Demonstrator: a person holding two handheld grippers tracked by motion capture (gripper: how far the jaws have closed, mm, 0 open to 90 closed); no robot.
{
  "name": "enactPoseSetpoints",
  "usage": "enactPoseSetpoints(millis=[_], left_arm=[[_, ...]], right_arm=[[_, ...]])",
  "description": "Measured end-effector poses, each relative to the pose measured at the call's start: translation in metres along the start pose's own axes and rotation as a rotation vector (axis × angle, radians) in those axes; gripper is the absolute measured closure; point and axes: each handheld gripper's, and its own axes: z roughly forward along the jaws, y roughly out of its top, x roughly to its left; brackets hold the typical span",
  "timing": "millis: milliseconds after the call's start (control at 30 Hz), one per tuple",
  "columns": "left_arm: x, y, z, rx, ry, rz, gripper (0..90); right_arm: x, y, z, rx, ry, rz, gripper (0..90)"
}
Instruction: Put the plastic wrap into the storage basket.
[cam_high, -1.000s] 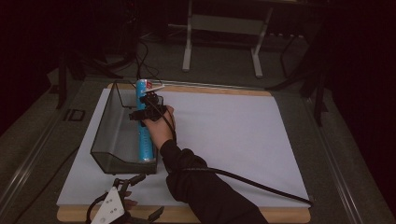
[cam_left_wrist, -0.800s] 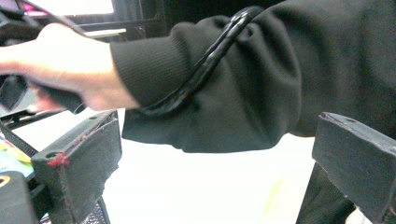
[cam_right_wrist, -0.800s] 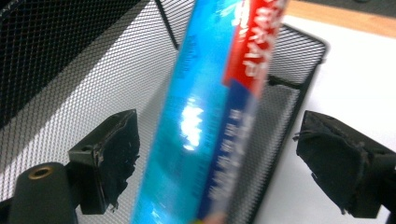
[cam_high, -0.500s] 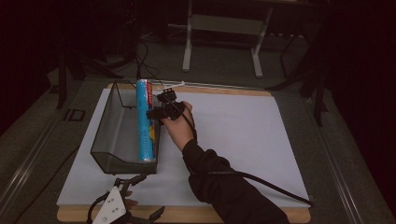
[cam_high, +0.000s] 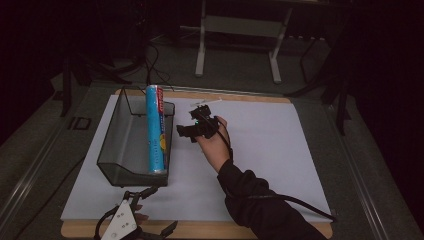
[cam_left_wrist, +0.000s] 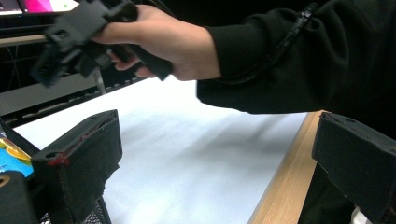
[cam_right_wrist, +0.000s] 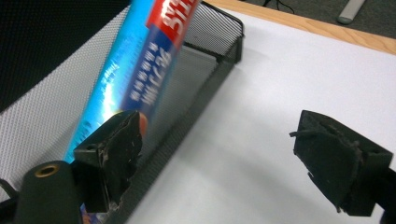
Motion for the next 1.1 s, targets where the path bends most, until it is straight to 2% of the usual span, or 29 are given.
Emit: enactPoseSetpoints(millis=[133,167,300,333,500,567,833,1100], left_arm=[[0.000,0.000,0.000,0.003,0.000,0.001,2.5],[0.000,0.000,0.001,0.004,0.002,0.001,2.5],[0.000,0.000,0.000,0.004,0.003,0.001,2.5],[0.000,0.000,0.001,0.004,0.003,0.001,2.5],[0.000,0.000,0.001,0.004,0.003,0.002,2.5],[0.000,0.000,0.001,0.004,0.003,0.001,2.5],[-0.001,0.000,0.001,0.007,0.004,0.004,2.5],[-0.001,0.000,0.002,0.008,0.003,0.006,2.5]], right_arm=[[-0.010,-0.009,-0.005,0.000,0.009,0.014,15.0],[-0.015,-0.015,-0.008,0.002,0.013,0.017,15.0],[-0.022,-0.027,-0.013,-0.004,0.017,0.017,14.9],[-0.028,-0.035,-0.017,-0.010,0.030,0.022,14.8],[-0.040,-0.058,-0.027,-0.028,0.045,-0.009,14.8],[-0.044,-0.066,-0.030,-0.019,0.046,-0.019,14.8],[-0.057,-0.094,-0.050,-0.004,0.034,-0.040,14.8],[-0.070,-0.114,-0.072,-0.019,0.021,-0.030,14.7]])
